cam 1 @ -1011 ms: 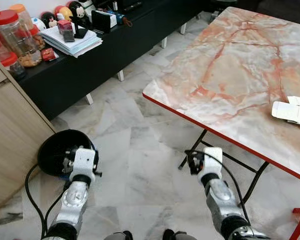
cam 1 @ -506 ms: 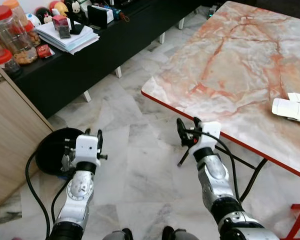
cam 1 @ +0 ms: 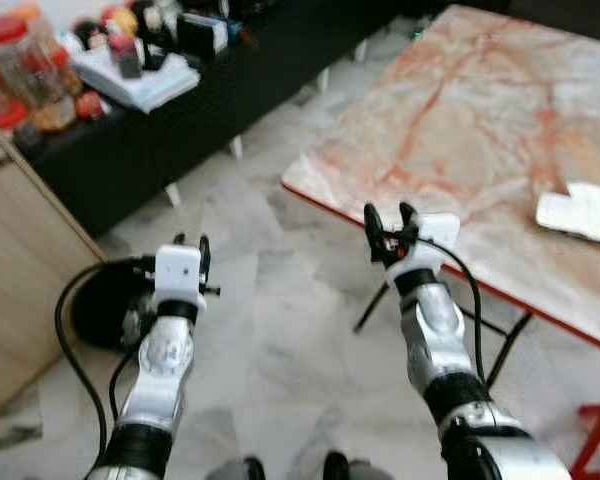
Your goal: Picking trash to rubbish bin
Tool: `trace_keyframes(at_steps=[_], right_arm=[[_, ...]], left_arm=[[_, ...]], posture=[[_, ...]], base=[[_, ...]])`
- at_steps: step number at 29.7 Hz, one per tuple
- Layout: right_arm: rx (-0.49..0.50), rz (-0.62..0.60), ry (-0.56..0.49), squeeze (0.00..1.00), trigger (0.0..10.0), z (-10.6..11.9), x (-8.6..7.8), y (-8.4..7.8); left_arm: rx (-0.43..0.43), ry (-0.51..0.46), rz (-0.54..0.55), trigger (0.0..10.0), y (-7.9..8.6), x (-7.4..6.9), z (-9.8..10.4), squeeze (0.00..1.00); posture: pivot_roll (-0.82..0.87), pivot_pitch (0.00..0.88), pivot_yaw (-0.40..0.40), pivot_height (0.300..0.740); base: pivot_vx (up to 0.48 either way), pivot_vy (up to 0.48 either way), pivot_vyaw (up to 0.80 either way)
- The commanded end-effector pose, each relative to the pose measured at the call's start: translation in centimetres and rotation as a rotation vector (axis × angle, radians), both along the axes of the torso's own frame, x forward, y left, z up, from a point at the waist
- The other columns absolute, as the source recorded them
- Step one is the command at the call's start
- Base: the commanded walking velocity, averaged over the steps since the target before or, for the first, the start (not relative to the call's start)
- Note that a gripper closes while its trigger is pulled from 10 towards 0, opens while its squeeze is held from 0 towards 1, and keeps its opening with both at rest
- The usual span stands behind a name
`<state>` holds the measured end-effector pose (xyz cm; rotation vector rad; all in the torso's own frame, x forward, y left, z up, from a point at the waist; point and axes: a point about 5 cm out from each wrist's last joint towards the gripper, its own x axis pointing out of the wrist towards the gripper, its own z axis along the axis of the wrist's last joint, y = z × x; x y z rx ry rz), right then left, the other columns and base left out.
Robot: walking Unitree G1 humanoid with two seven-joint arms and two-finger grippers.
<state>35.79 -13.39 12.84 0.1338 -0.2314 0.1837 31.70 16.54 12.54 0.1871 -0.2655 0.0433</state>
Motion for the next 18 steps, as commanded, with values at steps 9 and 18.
trace_keyframes(at_steps=[9, 18], right_arm=[[0.014, -0.006, -0.016, 0.00, 10.0, 0.74, 0.33, 0.10], [0.016, -0.002, -0.021, 0.00, 10.0, 1.02, 0.49, 0.24]], left_arm=[[0.028, 0.000, -0.007, 10.0, -0.16, 0.13, 0.41, 0.00], [0.055, -0.001, -0.017, 10.0, -0.35, 0.23, 0.59, 0.00]], posture=[[0.11, 0.197, -0.001, 0.740], [0.11, 0.197, -0.002, 0.740]], base=[[0.000, -0.272, -0.80], [0.000, -0.051, -0.80]])
